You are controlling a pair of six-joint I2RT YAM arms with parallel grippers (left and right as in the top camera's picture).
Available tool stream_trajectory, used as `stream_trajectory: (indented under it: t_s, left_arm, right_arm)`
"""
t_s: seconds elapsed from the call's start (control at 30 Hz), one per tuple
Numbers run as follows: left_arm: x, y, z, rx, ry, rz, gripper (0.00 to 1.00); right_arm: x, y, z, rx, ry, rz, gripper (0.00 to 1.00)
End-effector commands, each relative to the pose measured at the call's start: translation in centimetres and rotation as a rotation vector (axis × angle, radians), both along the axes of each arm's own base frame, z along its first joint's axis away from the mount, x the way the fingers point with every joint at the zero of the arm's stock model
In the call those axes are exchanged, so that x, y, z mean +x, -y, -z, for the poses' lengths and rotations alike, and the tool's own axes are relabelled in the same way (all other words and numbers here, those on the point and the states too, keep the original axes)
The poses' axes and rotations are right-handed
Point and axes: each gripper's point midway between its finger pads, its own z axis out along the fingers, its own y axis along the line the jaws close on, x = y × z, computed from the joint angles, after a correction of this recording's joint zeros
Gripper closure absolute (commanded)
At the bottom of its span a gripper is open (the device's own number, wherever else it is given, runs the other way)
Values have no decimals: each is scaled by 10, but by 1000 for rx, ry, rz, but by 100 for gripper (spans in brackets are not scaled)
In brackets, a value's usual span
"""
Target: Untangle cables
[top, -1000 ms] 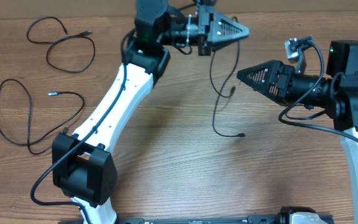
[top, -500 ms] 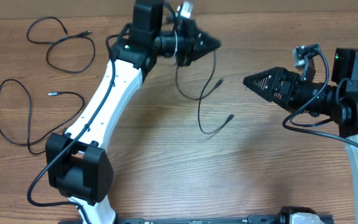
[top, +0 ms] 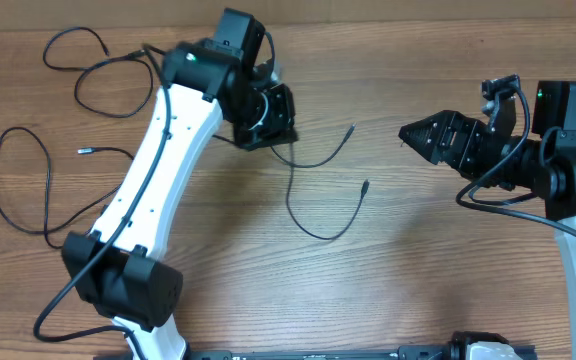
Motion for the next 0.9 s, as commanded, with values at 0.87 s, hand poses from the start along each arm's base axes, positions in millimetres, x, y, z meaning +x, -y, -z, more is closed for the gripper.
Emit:
stream_trajectory:
  t_s: [0.87]
  left_arm:
    - [-79,-104,-152,274,447,-166,96]
  right_arm:
    - [-6,8,10,-42,-61,27,0]
